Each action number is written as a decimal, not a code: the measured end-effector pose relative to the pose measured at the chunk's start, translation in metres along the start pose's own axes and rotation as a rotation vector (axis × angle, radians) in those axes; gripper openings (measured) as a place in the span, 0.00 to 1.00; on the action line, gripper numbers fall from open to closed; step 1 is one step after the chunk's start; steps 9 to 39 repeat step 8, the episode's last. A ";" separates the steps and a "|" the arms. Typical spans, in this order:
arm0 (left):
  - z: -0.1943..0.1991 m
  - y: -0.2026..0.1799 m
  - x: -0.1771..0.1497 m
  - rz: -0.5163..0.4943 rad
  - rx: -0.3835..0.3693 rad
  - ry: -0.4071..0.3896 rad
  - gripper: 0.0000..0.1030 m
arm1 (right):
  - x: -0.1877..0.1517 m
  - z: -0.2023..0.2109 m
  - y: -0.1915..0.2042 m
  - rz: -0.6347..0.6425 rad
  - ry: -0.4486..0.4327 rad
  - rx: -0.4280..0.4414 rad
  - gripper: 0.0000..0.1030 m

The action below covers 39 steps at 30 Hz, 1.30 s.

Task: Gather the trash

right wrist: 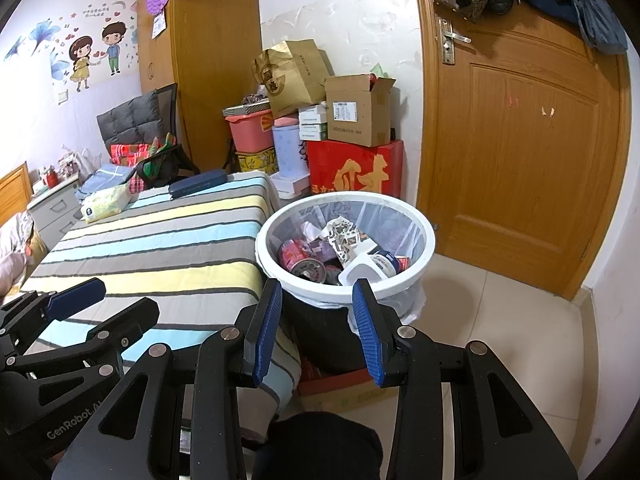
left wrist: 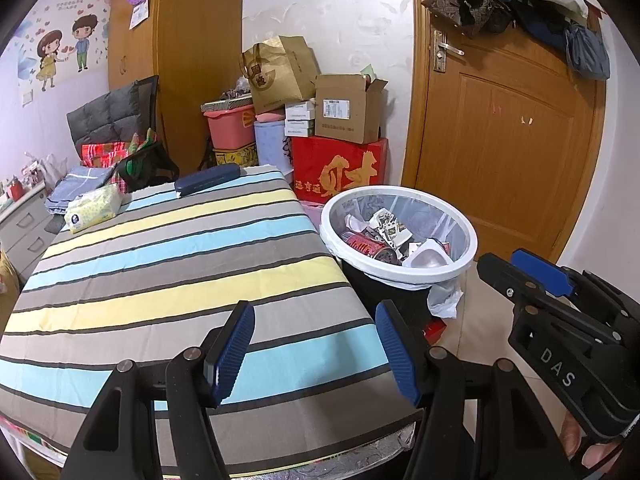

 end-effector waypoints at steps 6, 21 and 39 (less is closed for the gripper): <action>0.001 -0.001 0.000 0.000 -0.004 0.001 0.61 | 0.000 0.000 0.000 0.001 0.000 0.001 0.37; 0.001 -0.001 -0.001 0.001 -0.004 0.004 0.61 | 0.000 0.000 0.000 0.002 0.000 0.003 0.37; 0.001 -0.001 -0.001 0.001 -0.004 0.004 0.61 | 0.000 0.000 0.000 0.002 0.000 0.003 0.37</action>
Point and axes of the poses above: each gripper's, at about its wrist camera, not at the fingertips, and z roughly against the way its jaws point, y to its left, x to its top, the point moved 10 cm from there along -z, roughly the way its jaws point
